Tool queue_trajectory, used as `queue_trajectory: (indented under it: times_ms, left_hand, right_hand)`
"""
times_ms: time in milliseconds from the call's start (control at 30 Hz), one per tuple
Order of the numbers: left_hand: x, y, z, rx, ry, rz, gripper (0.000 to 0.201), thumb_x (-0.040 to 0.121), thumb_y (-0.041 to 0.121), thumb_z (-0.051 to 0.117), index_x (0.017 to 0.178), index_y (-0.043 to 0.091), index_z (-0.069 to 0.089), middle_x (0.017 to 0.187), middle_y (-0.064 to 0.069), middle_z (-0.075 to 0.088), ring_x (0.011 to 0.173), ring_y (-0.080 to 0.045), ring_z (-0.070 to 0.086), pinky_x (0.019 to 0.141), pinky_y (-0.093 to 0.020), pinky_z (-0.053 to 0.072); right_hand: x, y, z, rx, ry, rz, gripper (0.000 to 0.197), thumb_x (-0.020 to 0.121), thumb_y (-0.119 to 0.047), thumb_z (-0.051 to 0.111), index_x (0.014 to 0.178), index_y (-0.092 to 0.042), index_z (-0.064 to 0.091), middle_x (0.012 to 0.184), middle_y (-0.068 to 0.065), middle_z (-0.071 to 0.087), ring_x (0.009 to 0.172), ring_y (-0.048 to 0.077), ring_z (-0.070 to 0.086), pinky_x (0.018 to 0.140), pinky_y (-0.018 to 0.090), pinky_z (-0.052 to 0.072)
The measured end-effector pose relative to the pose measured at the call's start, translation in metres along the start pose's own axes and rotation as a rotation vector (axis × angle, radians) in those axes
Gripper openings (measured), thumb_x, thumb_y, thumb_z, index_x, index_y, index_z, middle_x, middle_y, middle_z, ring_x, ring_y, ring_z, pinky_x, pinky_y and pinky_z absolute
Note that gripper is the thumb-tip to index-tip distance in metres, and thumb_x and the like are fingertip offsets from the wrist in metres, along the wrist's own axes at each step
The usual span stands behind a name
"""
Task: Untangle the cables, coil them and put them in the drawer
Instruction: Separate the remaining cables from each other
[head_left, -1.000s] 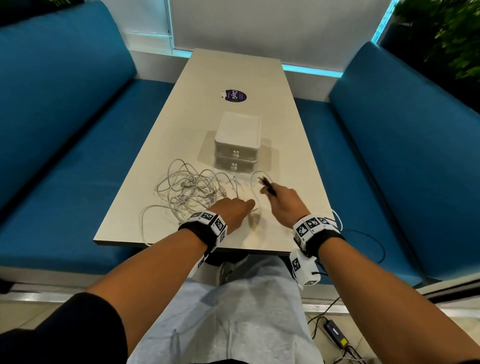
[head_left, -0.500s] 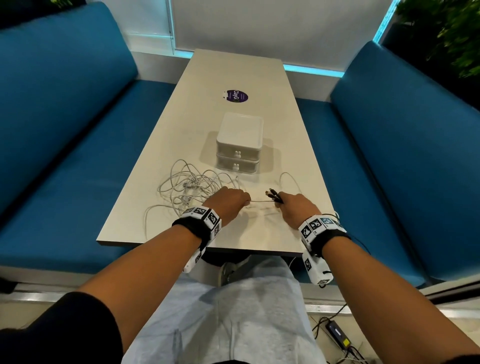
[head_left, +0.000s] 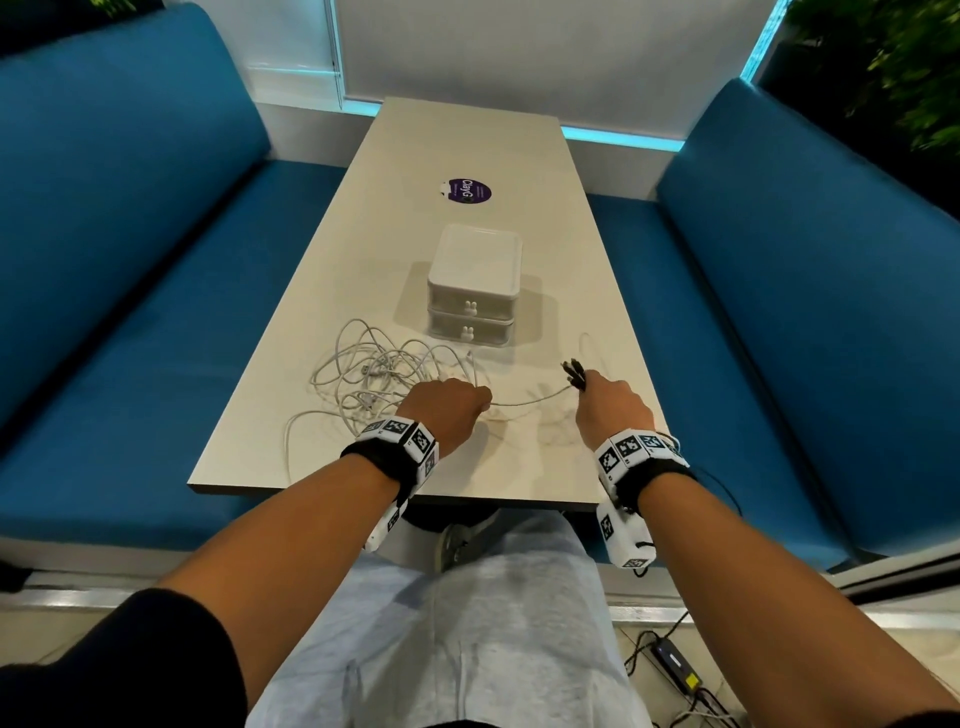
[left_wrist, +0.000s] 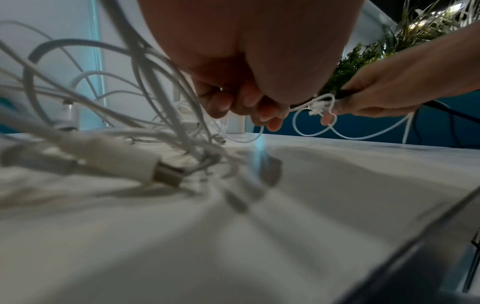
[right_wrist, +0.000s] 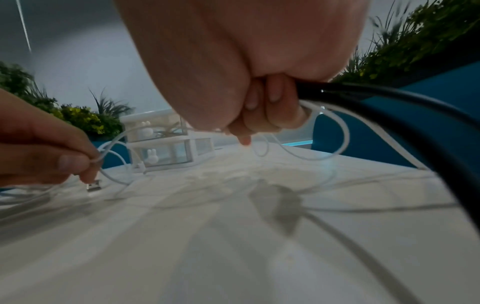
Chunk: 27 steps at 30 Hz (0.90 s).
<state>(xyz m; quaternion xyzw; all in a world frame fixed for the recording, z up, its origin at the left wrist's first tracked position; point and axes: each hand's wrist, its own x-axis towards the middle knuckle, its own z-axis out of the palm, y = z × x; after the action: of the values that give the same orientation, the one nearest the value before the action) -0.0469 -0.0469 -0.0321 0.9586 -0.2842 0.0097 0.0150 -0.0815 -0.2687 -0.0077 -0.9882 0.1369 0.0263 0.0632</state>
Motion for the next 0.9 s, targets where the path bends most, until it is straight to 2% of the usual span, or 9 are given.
queue_trajectory:
  times_ms: [133, 233, 300, 433, 600, 667, 733, 800, 900]
  left_hand:
    - [0.000, 0.009, -0.007, 0.062, -0.011, -0.046, 0.026, 0.101, 0.025, 0.037, 0.108, 0.018, 0.061, 0.096, -0.010, 0.066, 0.084, -0.032, 0.064, 0.062, -0.032, 0.036]
    - [0.000, 0.011, -0.009, 0.063, -0.017, -0.052, 0.026, 0.100, 0.025, 0.038, 0.104, 0.016, 0.061, 0.095, -0.010, 0.066, 0.083, -0.033, 0.064, 0.063, -0.032, 0.036]
    - [0.002, 0.015, -0.009, 0.045, -0.021, -0.042, 0.025, 0.100, 0.025, 0.038, 0.103, 0.017, 0.062, 0.093, -0.010, 0.067, 0.081, -0.033, 0.064, 0.063, -0.032, 0.038]
    - [0.007, 0.025, -0.013, -0.042, -0.016, -0.014, 0.032, 0.105, 0.031, 0.034, 0.113, 0.016, 0.060, 0.096, -0.011, 0.066, 0.083, -0.033, 0.065, 0.066, -0.036, 0.047]
    - [0.010, 0.016, -0.012, -0.098, 0.011, -0.023, 0.031, 0.105, 0.035, 0.034, 0.120, 0.021, 0.058, 0.101, -0.009, 0.067, 0.088, -0.033, 0.064, 0.071, -0.039, 0.051]
    - [0.008, 0.006, -0.011, -0.064, -0.004, -0.021, 0.030, 0.105, 0.033, 0.034, 0.119, 0.022, 0.058, 0.104, -0.008, 0.068, 0.090, -0.033, 0.064, 0.073, -0.039, 0.051]
    - [0.005, -0.004, -0.011, -0.041, -0.010, -0.020, 0.028, 0.105, 0.030, 0.033, 0.117, 0.022, 0.058, 0.107, -0.007, 0.067, 0.093, -0.032, 0.064, 0.073, -0.037, 0.049]
    - [-0.001, -0.015, -0.012, -0.019, 0.007, -0.034, 0.028, 0.105, 0.030, 0.032, 0.116, 0.024, 0.057, 0.107, -0.004, 0.068, 0.093, -0.031, 0.064, 0.071, -0.035, 0.046]
    - [-0.011, -0.027, -0.010, -0.015, -0.001, -0.079, 0.026, 0.105, 0.032, 0.031, 0.115, 0.026, 0.055, 0.095, -0.006, 0.067, 0.079, -0.031, 0.062, 0.065, -0.032, 0.042]
  right_hand:
    - [-0.003, -0.014, -0.001, 0.071, 0.076, -0.108, 0.034, 0.101, -0.019, 0.037, 0.134, -0.021, 0.043, 0.096, 0.016, 0.064, 0.082, 0.037, 0.062, 0.065, 0.038, 0.046]
    - [-0.006, -0.020, 0.003, 0.151, 0.037, -0.216, 0.041, 0.101, -0.025, 0.039, 0.141, -0.030, 0.040, 0.099, 0.016, 0.065, 0.085, 0.038, 0.063, 0.070, 0.040, 0.051]
    - [-0.007, -0.023, 0.010, 0.191, -0.028, -0.300, 0.036, 0.101, -0.028, 0.041, 0.136, -0.029, 0.046, 0.098, 0.014, 0.066, 0.085, 0.037, 0.062, 0.070, 0.039, 0.051]
    - [-0.008, -0.031, 0.022, 0.269, -0.156, -0.388, 0.020, 0.100, -0.024, 0.043, 0.111, -0.017, 0.058, 0.097, 0.012, 0.068, 0.087, 0.034, 0.062, 0.074, 0.041, 0.051]
    - [-0.002, -0.030, 0.015, 0.282, -0.162, -0.336, 0.016, 0.096, -0.022, 0.044, 0.093, -0.029, 0.059, 0.093, 0.004, 0.068, 0.082, 0.027, 0.062, 0.076, 0.041, 0.053]
    - [0.004, -0.023, 0.010, 0.195, -0.155, -0.289, 0.017, 0.097, -0.024, 0.044, 0.099, -0.028, 0.060, 0.095, 0.007, 0.067, 0.080, 0.028, 0.061, 0.073, 0.039, 0.052]
    - [0.011, -0.010, 0.008, 0.130, -0.130, -0.178, 0.021, 0.098, -0.029, 0.045, 0.110, -0.024, 0.061, 0.097, 0.009, 0.064, 0.077, 0.028, 0.058, 0.069, 0.035, 0.049]
    - [0.018, 0.009, 0.008, 0.083, -0.126, -0.057, 0.023, 0.099, -0.028, 0.045, 0.112, -0.020, 0.061, 0.094, 0.008, 0.062, 0.078, 0.029, 0.058, 0.069, 0.034, 0.046]
    - [0.022, 0.036, 0.009, 0.047, -0.146, 0.071, 0.024, 0.097, -0.024, 0.042, 0.110, -0.015, 0.061, 0.104, 0.013, 0.065, 0.092, 0.034, 0.062, 0.074, 0.035, 0.046]
